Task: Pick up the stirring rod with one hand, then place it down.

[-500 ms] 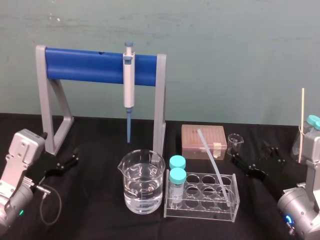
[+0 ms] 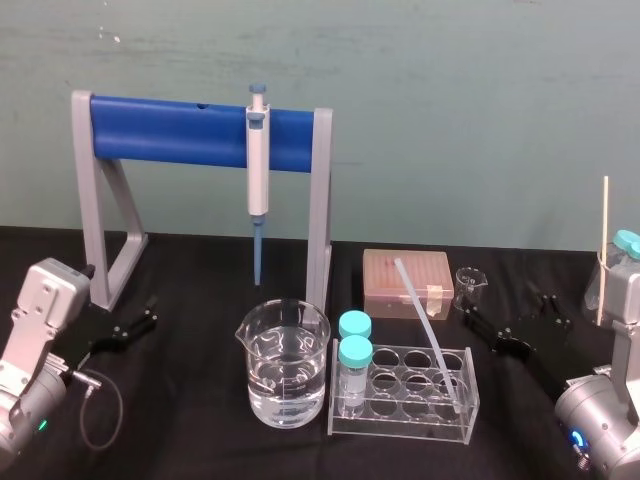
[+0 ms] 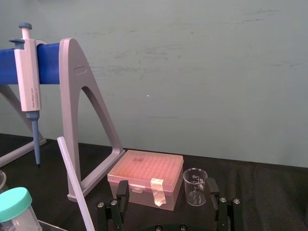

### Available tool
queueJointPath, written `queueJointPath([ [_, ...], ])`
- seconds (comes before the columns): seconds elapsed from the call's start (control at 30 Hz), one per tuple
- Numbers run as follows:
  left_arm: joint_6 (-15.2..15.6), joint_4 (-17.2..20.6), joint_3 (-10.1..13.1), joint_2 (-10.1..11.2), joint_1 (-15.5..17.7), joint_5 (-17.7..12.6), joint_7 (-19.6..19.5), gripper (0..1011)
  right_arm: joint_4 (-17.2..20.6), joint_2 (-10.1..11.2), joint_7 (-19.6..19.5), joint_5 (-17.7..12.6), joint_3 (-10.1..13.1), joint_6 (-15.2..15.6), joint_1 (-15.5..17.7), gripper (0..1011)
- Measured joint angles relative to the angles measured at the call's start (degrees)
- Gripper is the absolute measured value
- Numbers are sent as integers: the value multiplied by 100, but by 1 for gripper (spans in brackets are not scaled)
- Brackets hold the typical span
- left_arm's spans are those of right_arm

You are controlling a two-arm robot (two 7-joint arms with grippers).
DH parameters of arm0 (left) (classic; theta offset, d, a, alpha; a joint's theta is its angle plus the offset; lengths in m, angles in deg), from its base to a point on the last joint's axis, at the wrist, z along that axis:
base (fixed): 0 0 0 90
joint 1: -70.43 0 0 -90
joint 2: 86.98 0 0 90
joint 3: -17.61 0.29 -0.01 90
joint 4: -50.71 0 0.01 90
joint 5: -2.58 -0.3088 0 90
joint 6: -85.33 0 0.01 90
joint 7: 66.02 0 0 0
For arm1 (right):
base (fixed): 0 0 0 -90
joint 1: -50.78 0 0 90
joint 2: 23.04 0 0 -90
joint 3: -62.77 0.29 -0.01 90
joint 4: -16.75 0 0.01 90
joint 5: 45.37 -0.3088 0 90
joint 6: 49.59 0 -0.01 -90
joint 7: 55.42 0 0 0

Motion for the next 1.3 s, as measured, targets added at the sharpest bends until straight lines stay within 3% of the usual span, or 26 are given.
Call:
queueJointPath([
  [1.3, 0, 0, 0, 0, 0, 0, 0, 1000, 0, 0, 0, 0, 0, 0, 0, 1003],
])
